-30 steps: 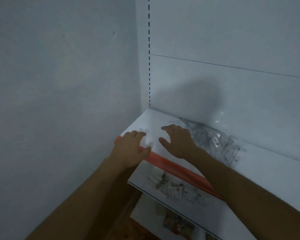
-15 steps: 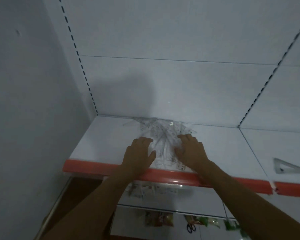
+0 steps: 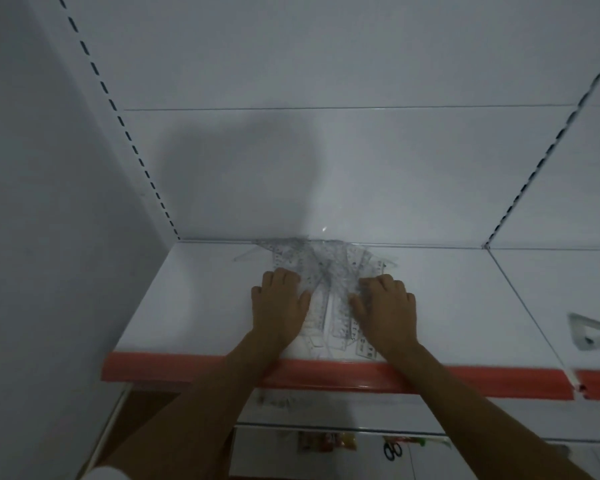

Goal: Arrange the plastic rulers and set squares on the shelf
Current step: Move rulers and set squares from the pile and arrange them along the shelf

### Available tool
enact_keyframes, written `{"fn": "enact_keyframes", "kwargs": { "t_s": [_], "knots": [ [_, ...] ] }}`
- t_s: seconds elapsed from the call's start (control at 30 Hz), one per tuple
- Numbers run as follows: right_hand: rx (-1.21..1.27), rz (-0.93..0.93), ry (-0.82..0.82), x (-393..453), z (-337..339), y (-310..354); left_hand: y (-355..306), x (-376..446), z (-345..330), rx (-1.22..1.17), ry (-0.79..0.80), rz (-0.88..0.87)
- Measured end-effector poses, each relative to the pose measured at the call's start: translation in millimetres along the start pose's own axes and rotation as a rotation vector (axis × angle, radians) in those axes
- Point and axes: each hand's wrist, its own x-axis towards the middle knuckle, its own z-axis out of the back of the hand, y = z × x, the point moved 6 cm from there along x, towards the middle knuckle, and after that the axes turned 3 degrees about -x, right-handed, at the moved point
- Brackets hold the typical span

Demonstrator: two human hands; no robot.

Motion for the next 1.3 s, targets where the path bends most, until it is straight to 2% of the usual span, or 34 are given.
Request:
{"fn": "enact_keyframes", "kwargs": {
  "t_s": [0.33,0.57,0.7,0.8,1.07,1.17,1.3],
  "knots": [
    [-0.066,-0.051,-0.111,-6.0,7.7,3.3,14.5,17.3,3.4,-0.247,-0.064,0.006],
    [0.024,-0.133,-0.128,-7.0,7.2,2.1,15.6,16.0,10.3,-0.417,-0.173,-0.004],
    [0.06,-0.179,-0.174,-7.3,11.8,3.1,24.6,17.6,3.9,-0.63,-0.162,0.059],
    [0.132,-0.225,-0.191,-9.7,15.0,0.0,27.9,16.3,1.6,-0.693,-0.164,0.09],
    [0.137,-0.181,-0.134,-12.7,16.5,4.1,26.1,11.9,8.2,-0.679,-0.182,0.105],
    [0.09,-0.138,-0.175,-9.9,28.7,5.1,16.6,9.6,18.5,-0.634,-0.202,-0.012],
    [-0.002,-0.191,-0.305,-20.6,66.2,-5.7,-1.3,7.5,21.6,-0.572,-0.155,-0.156]
  ]
}}
